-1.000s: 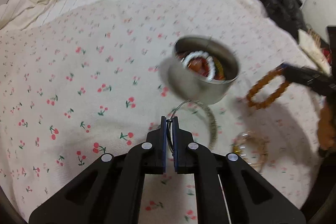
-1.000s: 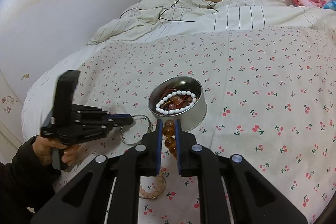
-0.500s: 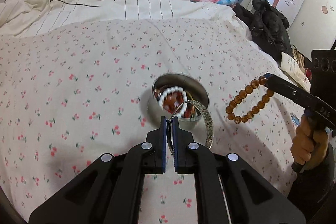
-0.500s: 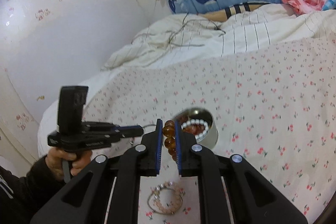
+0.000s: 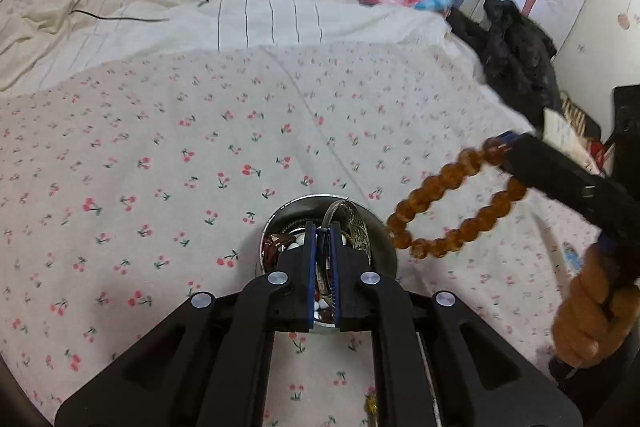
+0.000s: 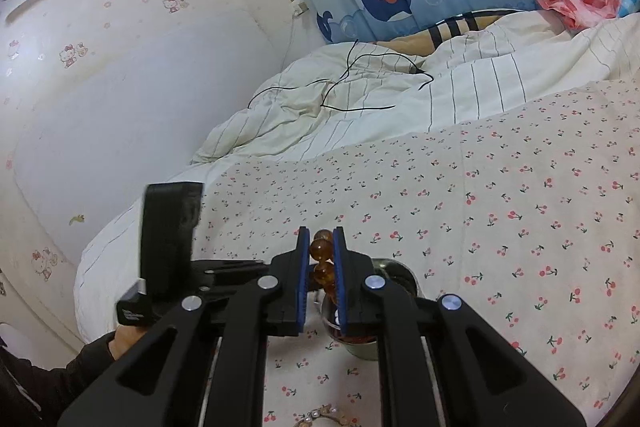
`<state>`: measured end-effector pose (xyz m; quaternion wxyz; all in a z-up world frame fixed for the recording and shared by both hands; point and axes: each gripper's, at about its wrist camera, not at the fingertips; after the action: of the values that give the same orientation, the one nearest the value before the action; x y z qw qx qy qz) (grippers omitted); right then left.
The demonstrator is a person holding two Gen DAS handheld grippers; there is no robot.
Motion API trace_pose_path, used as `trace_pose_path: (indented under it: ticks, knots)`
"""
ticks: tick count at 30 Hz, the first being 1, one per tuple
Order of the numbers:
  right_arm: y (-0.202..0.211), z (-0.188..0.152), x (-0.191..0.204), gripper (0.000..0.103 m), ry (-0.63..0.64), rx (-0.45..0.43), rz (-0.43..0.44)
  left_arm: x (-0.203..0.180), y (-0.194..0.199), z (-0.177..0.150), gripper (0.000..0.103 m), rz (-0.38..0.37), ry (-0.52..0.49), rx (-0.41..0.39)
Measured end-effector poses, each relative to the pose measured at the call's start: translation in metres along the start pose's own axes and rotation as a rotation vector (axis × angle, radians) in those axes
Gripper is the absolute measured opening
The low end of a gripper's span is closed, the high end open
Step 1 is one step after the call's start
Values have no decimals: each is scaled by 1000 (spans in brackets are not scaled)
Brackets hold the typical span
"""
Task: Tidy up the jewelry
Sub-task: 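Carry the silver bangle into the tin with the left tool while the right tool brings the amber bracelet, then open both tools over the tin to release the bangle and amber bracelet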
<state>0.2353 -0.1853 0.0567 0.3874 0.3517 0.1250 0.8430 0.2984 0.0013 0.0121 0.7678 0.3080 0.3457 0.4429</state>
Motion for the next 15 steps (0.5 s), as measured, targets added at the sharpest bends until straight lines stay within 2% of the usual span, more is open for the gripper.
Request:
trace_pose_path:
  ticks: [4,8,9,10,12,15]
  knots:
    - [-3,-2,-8,12,-21,10,-7,-6,-20,-1,6,82,-49,47]
    - [-9,-3,-9,12,-34,18,1,-7,-18,-1,10,90,-60,48]
    - [-11,-3,-8,12,-34,23,3,-7,-15,-1,20,99,-64,43]
    - [-13,-4,-8,12,-34,27,5,-7,-13,-1,37,100,-65,41]
    - [-16,-6,-7,12,-35,34,9,-6,-9,0,55,104,-63,25]
    - [-21,-8,-7,12,-46,46,24,-3,-3,0,61,105,-60,19]
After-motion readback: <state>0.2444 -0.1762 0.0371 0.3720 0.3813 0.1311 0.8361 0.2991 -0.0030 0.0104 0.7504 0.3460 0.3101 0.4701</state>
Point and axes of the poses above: each gripper's, at about its wrist camera, not at the fingertips, and y roughly against the way its jaws point, x to its left, z to its top, and after that the axes turned 2 degrees about x, right-handed
